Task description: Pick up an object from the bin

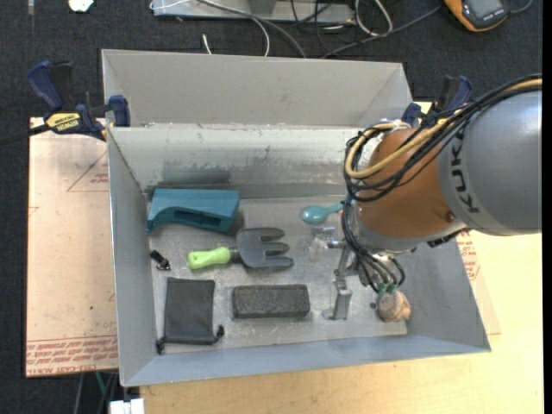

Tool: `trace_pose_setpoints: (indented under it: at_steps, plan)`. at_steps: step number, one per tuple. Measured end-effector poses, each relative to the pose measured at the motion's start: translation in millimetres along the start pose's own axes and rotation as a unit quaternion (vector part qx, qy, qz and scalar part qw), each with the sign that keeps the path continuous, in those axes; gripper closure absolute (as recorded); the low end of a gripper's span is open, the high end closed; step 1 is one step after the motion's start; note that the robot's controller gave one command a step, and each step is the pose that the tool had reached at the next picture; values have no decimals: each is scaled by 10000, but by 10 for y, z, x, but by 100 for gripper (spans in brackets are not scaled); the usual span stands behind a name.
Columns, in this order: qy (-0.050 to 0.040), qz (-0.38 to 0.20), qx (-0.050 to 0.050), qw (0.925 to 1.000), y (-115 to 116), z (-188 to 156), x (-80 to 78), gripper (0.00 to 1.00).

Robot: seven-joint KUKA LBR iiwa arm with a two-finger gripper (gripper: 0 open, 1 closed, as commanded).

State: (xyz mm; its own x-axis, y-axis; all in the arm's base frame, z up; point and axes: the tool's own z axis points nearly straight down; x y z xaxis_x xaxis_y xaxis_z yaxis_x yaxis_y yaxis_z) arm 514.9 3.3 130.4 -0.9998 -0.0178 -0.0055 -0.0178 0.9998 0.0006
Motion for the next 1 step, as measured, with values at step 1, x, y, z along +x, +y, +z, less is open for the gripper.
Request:
trace_pose_setpoints:
  at_steps: [1]
  plan:
    - [39,-238,-6,9997,272,206,-72,0]
